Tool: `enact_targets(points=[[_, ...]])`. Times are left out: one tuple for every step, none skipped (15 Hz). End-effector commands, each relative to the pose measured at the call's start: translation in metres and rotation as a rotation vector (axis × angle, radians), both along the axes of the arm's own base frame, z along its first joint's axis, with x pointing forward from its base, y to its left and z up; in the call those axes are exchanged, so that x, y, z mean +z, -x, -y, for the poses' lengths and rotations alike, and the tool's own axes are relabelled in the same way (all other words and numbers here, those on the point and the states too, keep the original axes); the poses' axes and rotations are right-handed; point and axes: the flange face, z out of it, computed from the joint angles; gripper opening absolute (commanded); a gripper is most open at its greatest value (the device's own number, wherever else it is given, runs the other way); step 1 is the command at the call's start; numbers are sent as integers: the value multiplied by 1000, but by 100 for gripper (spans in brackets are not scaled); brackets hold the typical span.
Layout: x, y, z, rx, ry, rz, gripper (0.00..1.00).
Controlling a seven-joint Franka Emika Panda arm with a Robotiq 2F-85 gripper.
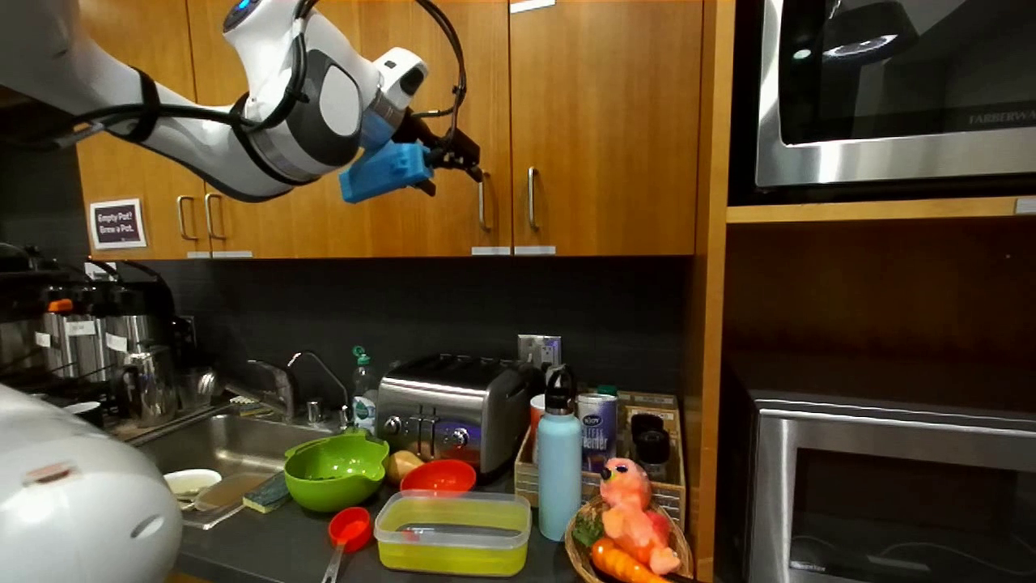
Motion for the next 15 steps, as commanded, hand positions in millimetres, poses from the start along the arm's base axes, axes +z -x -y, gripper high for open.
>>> enact_targets(points=[[-5,-25,1,25,-5,22,100],[-6,-31,3,23,6,31,100],[-7,-37,5,23,22,42,100],[-7,-44,6,26,30,64,100],[-7,-51,7,34,38,83,100],[-8,-59,9,33,50,105,100],[-10,-67,11,31,58,120,100],[-12,-74,12,26,70,126,100],[-12,-80,15,16,76,130,100],[-13,-85,16,6,85,132,100],[-12,-88,17,-9,89,137,91],[-12,-88,15,-21,97,146,74],[-11,-83,10,-32,111,150,72],[-10,-81,5,-46,128,148,67],[-8,-78,1,-63,143,149,63]])
